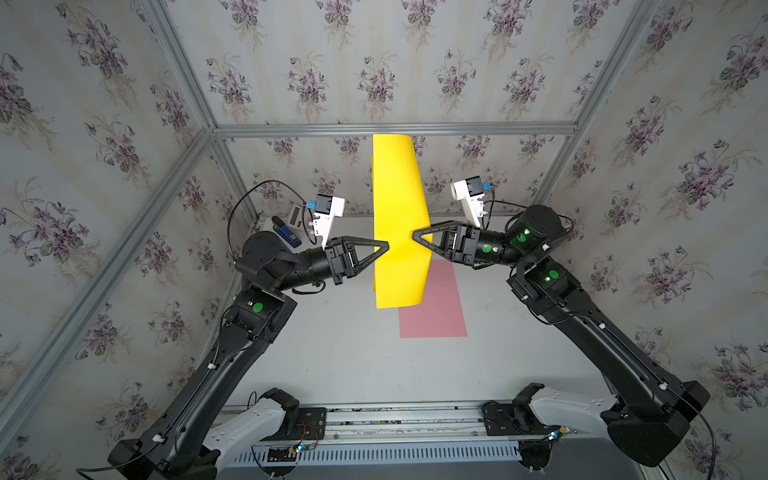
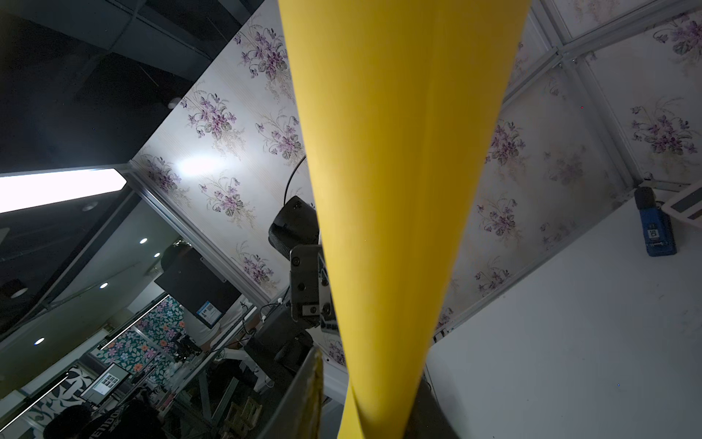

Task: Fold the rectangular paper in half along the long edge
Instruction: Fold the paper.

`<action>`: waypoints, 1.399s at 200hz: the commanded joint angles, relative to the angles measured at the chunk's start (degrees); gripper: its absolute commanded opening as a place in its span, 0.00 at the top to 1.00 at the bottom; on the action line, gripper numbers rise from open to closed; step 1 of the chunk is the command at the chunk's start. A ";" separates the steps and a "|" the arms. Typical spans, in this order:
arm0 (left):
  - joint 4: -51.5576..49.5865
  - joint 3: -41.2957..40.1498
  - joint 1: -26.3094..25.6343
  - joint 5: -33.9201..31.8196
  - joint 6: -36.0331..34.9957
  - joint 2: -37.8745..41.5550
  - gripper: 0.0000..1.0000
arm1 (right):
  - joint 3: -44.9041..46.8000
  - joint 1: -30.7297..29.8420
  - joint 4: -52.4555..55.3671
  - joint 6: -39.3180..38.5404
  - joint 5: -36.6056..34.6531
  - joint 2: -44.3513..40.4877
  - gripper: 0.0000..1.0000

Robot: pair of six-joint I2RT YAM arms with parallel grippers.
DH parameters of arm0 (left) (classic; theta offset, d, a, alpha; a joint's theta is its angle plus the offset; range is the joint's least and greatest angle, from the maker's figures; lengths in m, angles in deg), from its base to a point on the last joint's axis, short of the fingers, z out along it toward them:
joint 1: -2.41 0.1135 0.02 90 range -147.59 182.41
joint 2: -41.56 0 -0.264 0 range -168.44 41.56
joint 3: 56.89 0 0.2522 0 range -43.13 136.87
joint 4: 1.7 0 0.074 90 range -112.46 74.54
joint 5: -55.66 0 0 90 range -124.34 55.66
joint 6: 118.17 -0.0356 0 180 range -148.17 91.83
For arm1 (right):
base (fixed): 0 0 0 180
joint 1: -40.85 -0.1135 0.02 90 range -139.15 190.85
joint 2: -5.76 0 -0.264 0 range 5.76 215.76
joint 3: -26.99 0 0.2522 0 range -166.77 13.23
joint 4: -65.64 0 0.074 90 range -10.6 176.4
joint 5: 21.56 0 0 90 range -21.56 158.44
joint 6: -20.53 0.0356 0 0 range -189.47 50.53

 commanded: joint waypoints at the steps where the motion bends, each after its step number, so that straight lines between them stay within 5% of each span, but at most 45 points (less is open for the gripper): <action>1: 1.66 0.31 -0.07 0.58 -0.56 -0.16 1.00 | -0.11 -0.02 -3.09 0.49 -0.51 -0.25 0.77; 88: 0.47 0.05 -0.07 0.18 -1.37 0.11 1.00 | 0.27 0.04 -5.06 1.32 0.35 -1.03 1.00; 143: -1.19 0.48 -0.07 -0.53 -1.62 0.63 1.00 | 0.48 0.03 -6.21 1.89 0.40 -1.08 1.00; 186: -2.02 1.35 -0.07 -0.59 -1.45 0.03 0.82 | 0.45 -0.04 -5.25 1.89 1.65 -0.52 1.00; 280: -0.77 2.24 -0.42 0.04 -0.39 -1.90 0.72 | -1.07 -3.03 -0.51 -1.20 1.79 1.15 1.00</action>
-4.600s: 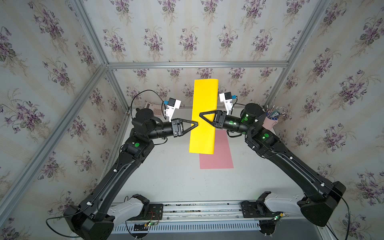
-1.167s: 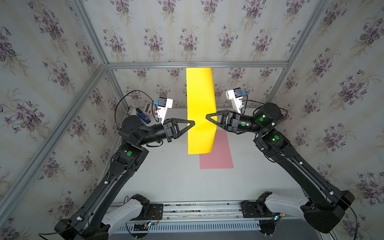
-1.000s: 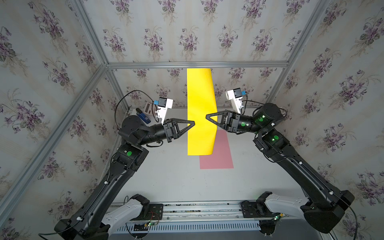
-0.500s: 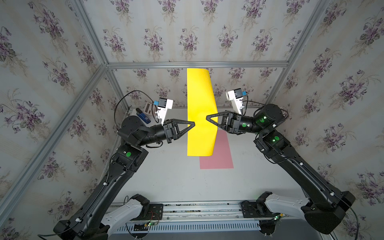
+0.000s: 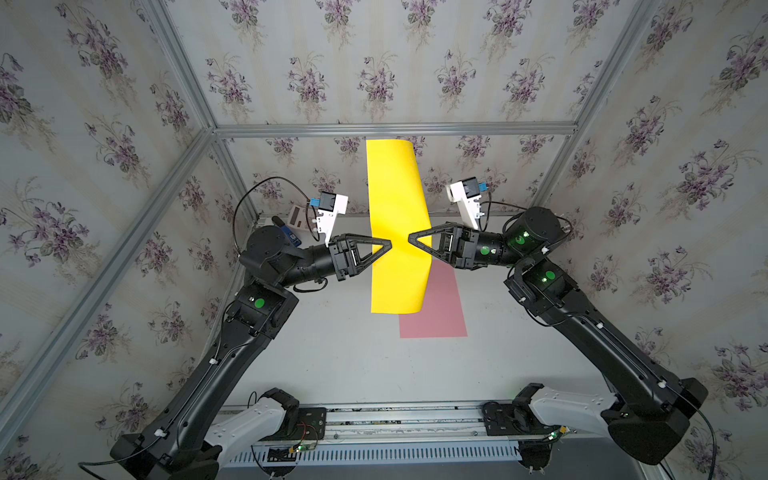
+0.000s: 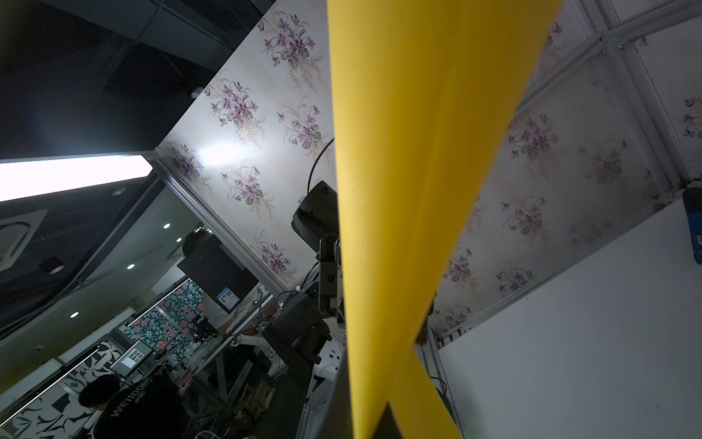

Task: Fold the rectangular paper in half along the long edge
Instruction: Fold the paper.

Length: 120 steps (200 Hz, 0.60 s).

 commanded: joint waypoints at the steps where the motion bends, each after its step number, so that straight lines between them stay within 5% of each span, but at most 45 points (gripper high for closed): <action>1: 1.91 0.32 -0.18 0.71 0.24 -0.25 0.72 | -0.43 -0.58 1.22 -1.93 0.04 0.43 1.00; 120: 0.58 0.55 -0.45 0.67 -0.38 0.62 0.76 | -0.77 -0.68 4.39 -4.57 -1.85 1.33 1.00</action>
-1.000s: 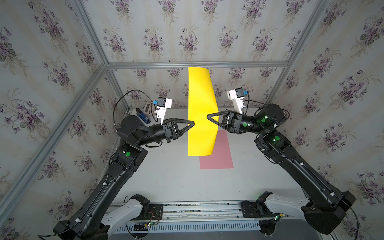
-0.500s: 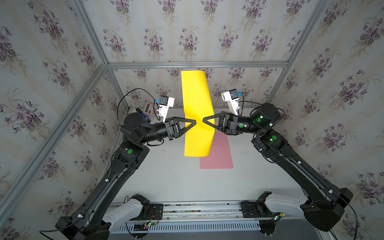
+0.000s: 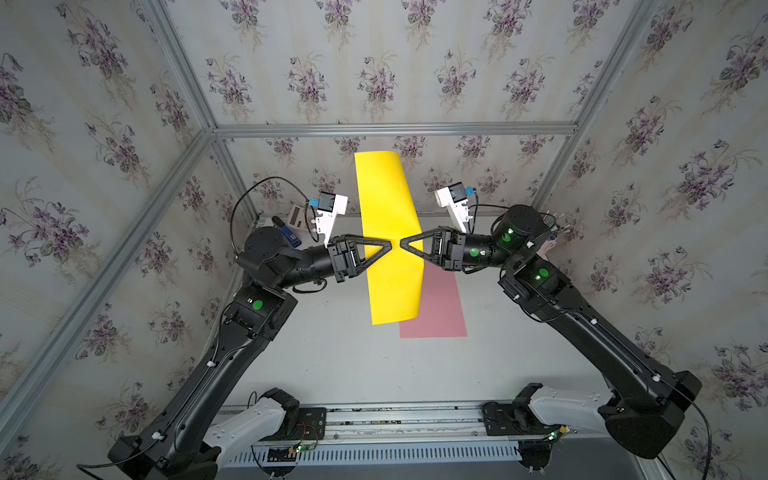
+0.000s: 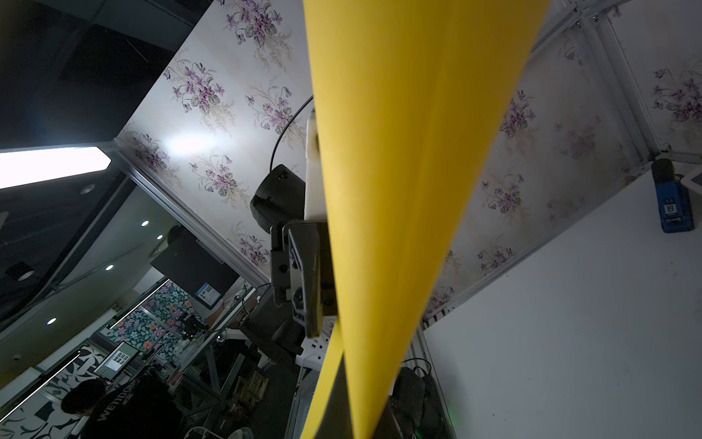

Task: Fold the rectangular paper in half along the long edge
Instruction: Fold the paper.

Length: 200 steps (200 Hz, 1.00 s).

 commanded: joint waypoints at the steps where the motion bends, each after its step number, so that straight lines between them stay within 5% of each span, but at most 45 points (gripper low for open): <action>1: 1.02 0.15 -0.06 0.65 -0.38 -0.04 0.76 | -0.14 -0.02 -1.79 -0.31 -0.03 -0.11 1.00; 78: 2.26 0.03 -0.89 1.17 0.18 -1.58 0.77 | 0.90 -0.30 -4.06 0.83 -0.45 -0.03 1.00; 133: 1.45 0.12 -1.00 1.00 -0.64 -0.96 1.00 | 0.66 -0.30 -3.82 0.31 -0.75 -0.37 1.00; 152: 1.94 -0.05 -0.95 1.23 -0.50 -0.87 1.00 | 0.75 -0.28 -4.35 0.57 -1.05 -0.56 0.99; 200: 7.36 -1.15 -1.89 3.67 1.39 -1.30 1.00 | 1.00 -0.28 -7.23 1.75 -3.28 -1.17 0.74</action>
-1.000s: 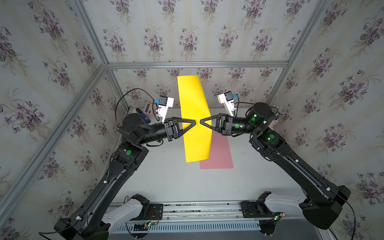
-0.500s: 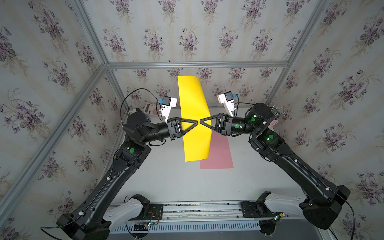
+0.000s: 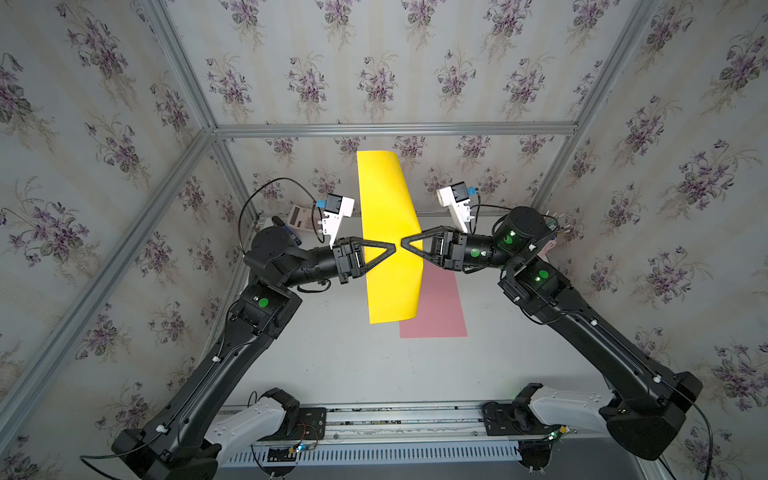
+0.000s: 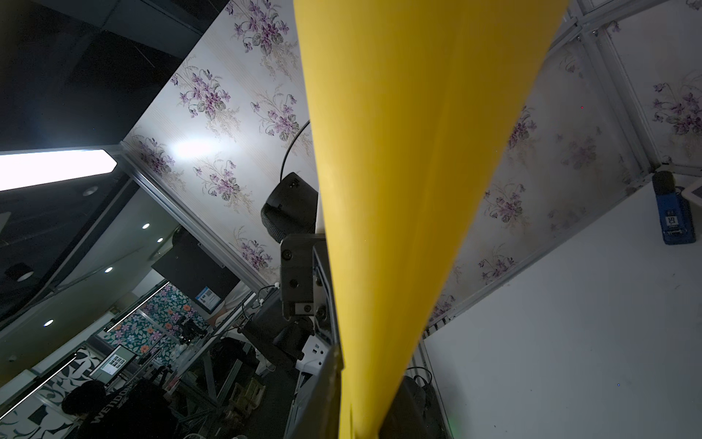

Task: Fold the rectangular paper in half along the long edge
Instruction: Fold the paper.

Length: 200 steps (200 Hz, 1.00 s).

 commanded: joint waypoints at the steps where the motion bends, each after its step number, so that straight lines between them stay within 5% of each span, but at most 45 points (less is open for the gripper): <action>1: 4.64 0.03 -0.63 2.23 0.77 -0.21 1.00 | 0.04 -0.02 -4.29 0.99 -1.94 -0.47 0.74; 16: 4.54 0.06 -1.08 2.44 0.60 -0.44 1.00 | -0.09 -0.03 -6.04 1.80 -2.23 -0.31 0.74; 49: 2.94 0.57 -1.16 2.13 -0.34 0.08 1.00 | -0.88 -0.04 -6.17 1.29 -2.59 -0.11 0.99; 63: 1.83 0.70 -1.20 1.74 -1.14 0.52 1.00 | -1.12 -0.02 -5.91 1.00 -2.80 -0.36 0.96; 87: 1.11 0.88 -1.21 1.64 -1.40 0.70 1.00 | -2.35 0.09 -3.27 -0.59 -4.40 -0.74 0.77; 111: 1.35 0.88 -1.20 1.70 -1.16 0.62 1.00 | -2.70 0.09 -3.31 -0.96 -4.80 -0.52 1.00; 134: 1.12 0.98 -1.29 1.51 -1.16 0.70 1.00 | -2.99 0.16 -3.83 -0.83 -5.07 -0.34 1.00; 153: 1.07 0.89 -1.32 1.56 -1.16 0.71 1.00 | -3.70 0.29 -3.61 -0.82 -5.71 0.01 0.78; 177: 0.94 0.62 -1.38 1.55 -1.21 0.84 1.00 | -4.00 0.93 -4.34 -0.70 -5.82 -0.03 1.00; 200: 0.85 0.53 -1.45 1.51 -1.21 0.92 1.00 | -4.36 1.82 -5.56 0.11 -5.50 0.47 0.96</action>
